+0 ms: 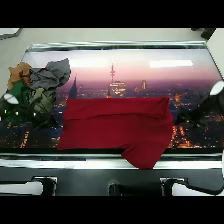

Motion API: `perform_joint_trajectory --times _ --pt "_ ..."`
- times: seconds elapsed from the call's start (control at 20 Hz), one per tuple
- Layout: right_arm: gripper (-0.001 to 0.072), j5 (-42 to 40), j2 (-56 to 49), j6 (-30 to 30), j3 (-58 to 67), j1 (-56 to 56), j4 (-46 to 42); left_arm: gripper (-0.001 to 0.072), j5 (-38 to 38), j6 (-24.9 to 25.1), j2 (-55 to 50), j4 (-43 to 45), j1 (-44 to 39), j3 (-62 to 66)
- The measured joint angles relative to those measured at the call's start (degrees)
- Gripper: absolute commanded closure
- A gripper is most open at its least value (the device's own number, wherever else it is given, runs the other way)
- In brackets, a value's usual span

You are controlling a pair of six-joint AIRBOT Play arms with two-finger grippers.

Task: Fold the shirts.

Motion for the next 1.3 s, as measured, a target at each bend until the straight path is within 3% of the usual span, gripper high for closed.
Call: perform_joint_trajectory --times 0.4,0.5,0.65,0.7,0.85,1.1,1.3 --pt "0.0243 -6.93 7.63 -2.69 -16.65 -1.73 2.25 0.0265 7.54 5.25 7.85 -1.73 4.07 -19.71" --pt "0.0243 -7.30 7.98 -3.19 -17.46 -1.77 2.93 0.0331 7.98 6.12 8.00 -3.43 4.17 -21.79" --pt "0.0243 -7.45 8.24 -3.72 -18.05 -1.77 3.63 0.0348 7.89 7.15 8.02 -5.22 4.28 -24.13" --pt "0.0243 -7.43 8.28 -3.76 -18.14 -1.79 3.69 0.0382 7.78 7.41 8.04 -5.62 4.31 -24.59" --pt "0.0242 -7.28 8.41 -4.00 -18.47 -1.79 3.91 0.0670 8.98 7.82 8.02 -4.87 4.33 -25.40" --pt "0.0213 -8.26 11.52 -6.47 -25.73 -1.79 5.09 0.0679 9.27 8.00 8.07 -5.51 4.33 -25.70" --pt "0.0215 -11.91 12.76 -10.14 -33.59 -1.77 11.17 0.0679 9.42 8.02 8.20 -5.84 4.33 -25.79"
